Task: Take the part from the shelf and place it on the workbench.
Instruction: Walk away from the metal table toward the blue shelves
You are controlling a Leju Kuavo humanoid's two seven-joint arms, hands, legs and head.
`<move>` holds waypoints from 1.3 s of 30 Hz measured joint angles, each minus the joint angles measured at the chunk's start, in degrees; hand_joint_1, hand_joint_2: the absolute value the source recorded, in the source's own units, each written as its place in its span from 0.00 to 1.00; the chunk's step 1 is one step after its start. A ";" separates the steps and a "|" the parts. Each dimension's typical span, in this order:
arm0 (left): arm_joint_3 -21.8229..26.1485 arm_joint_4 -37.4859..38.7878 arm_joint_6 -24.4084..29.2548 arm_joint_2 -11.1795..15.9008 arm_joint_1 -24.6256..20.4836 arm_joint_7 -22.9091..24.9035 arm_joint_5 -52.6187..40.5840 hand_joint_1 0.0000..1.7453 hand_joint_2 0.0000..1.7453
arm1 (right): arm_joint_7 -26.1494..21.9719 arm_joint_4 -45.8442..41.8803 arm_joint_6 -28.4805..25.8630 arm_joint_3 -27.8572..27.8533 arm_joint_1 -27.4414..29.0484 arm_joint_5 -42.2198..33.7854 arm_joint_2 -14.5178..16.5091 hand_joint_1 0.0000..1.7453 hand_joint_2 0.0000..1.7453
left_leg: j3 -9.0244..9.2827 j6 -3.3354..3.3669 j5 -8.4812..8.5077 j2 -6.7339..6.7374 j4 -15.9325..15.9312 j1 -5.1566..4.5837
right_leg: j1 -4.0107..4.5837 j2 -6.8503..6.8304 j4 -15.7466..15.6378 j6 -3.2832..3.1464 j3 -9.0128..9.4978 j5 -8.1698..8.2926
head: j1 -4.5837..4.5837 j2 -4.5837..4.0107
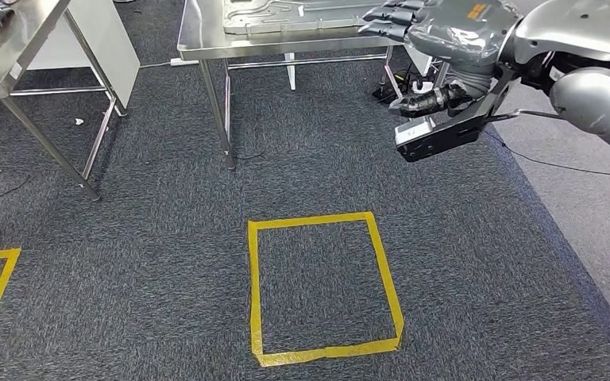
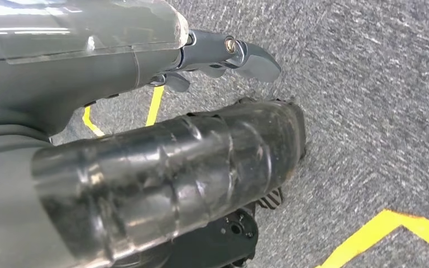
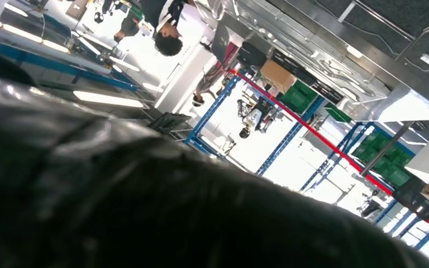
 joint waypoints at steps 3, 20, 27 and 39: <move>0.01 0.00 0.00 0.00 0.00 -0.04 -0.03 0.00 0.00 | 0.12 0.00 -0.53 -0.01 0.22 0.02 0.00 0.00 0.00 | -0.01 -0.11 0.07 0.00 0.00 0.00 | 0.00 0.00 0.01 -0.04 0.00 0.05 | 0.00 0.01; 0.87 0.00 0.09 -0.02 0.02 -0.40 -0.56 0.00 0.00 | 0.17 -1.82 -3.04 -1.08 4.35 5.88 -3.34 0.00 0.00 | -0.35 1.76 1.55 -0.67 -1.05 0.20 | -0.44 -0.17 2.74 1.62 -1.39 -2.01 | 0.06 0.00; 1.05 0.00 0.09 -0.02 0.15 -1.26 -0.55 0.00 0.00 | 0.01 -3.72 -2.85 -1.56 5.86 5.60 -5.81 0.00 0.00 | -1.26 1.48 1.68 -3.35 -0.02 0.50 | -1.59 1.25 7.31 2.42 -1.92 -3.45 | 0.07 0.00; 2.04 0.00 1.04 -0.13 0.08 -0.47 -0.37 0.00 0.00 | 0.01 -4.91 -1.73 -3.78 6.51 6.08 -6.54 0.00 0.00 | -10.38 -1.83 -6.09 -1.17 17.11 0.69 | -1.30 -2.07 -0.20 -0.66 1.30 -1.33 | -0.11 0.00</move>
